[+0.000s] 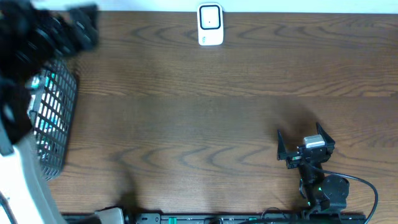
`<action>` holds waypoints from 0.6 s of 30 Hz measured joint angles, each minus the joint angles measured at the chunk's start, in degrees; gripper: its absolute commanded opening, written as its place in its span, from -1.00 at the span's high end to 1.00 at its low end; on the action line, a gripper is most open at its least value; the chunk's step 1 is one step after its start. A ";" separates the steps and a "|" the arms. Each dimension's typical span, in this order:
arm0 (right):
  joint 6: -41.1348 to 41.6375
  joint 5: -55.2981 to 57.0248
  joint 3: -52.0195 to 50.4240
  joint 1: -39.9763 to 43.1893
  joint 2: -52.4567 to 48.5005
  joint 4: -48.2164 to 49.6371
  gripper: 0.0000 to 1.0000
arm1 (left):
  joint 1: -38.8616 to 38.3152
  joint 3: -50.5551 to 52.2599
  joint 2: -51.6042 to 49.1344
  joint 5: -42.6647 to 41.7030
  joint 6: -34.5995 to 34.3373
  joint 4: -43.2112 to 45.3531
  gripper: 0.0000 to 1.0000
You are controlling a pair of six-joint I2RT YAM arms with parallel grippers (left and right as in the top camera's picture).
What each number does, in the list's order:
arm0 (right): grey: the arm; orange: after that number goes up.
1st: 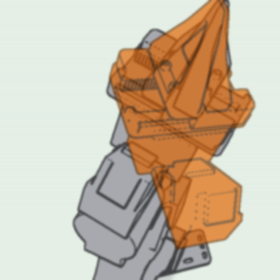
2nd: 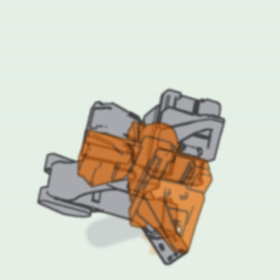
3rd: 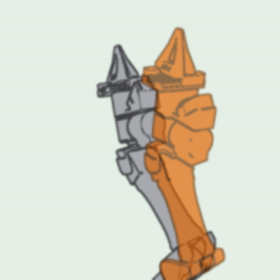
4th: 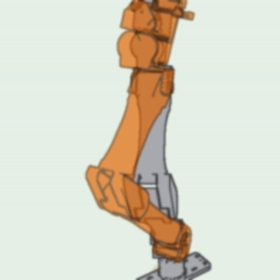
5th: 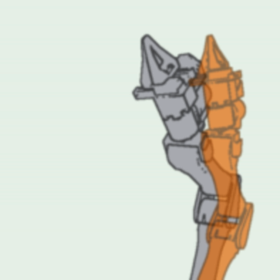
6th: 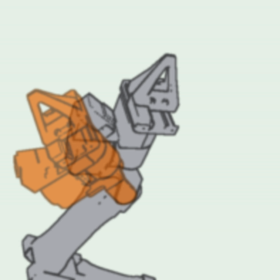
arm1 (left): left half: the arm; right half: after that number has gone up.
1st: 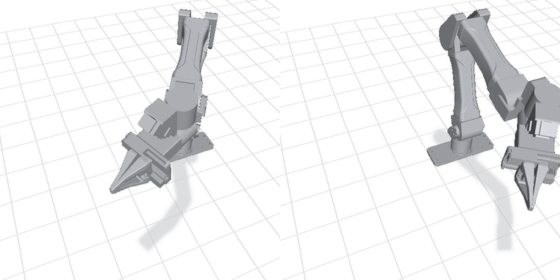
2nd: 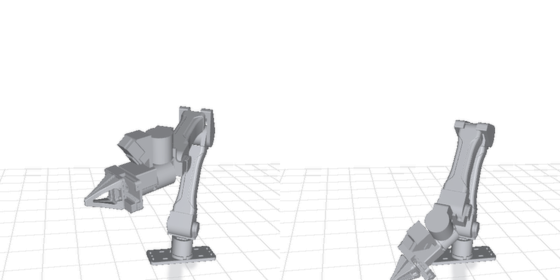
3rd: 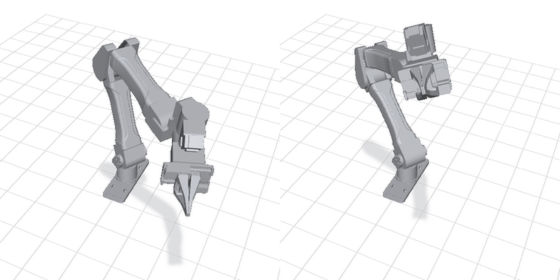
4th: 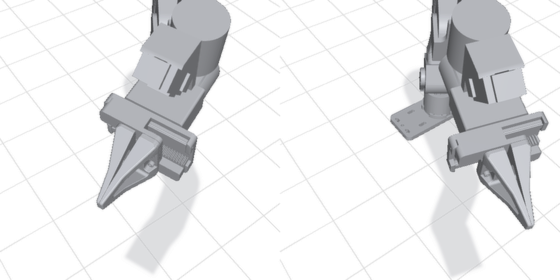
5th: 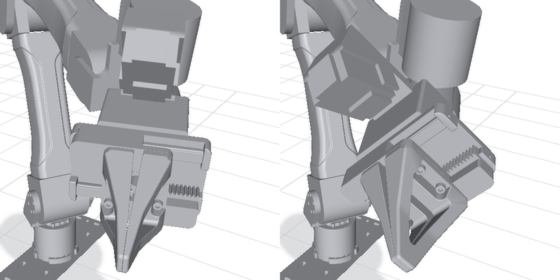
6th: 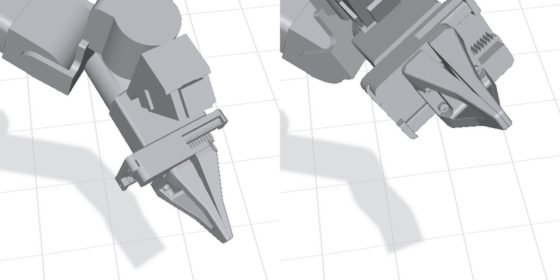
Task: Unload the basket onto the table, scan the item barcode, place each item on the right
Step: 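Swing the left gripper up and over into the grey basket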
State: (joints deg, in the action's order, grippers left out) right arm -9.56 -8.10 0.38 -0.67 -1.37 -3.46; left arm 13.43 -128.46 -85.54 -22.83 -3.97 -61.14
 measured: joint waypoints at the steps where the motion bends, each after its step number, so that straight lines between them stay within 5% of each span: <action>1: 0.02 0.02 0.00 0.00 0.00 0.02 -0.99 | 1.95 -2.99 -2.14 0.48 -0.09 -0.72 -0.95; 12: 0.00 0.02 0.00 0.00 0.00 0.02 -0.99 | 22.32 -7.58 -12.55 2.97 -0.74 -8.46 -0.95; 18: 0.00 0.02 0.00 0.00 0.00 0.02 -0.98 | 26.34 -4.22 -14.14 15.15 -9.99 -14.29 -0.95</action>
State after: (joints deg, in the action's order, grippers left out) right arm -9.56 -8.08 0.38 -0.67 -1.37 -3.44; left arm 39.77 -132.68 -99.68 -7.68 -13.96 -75.44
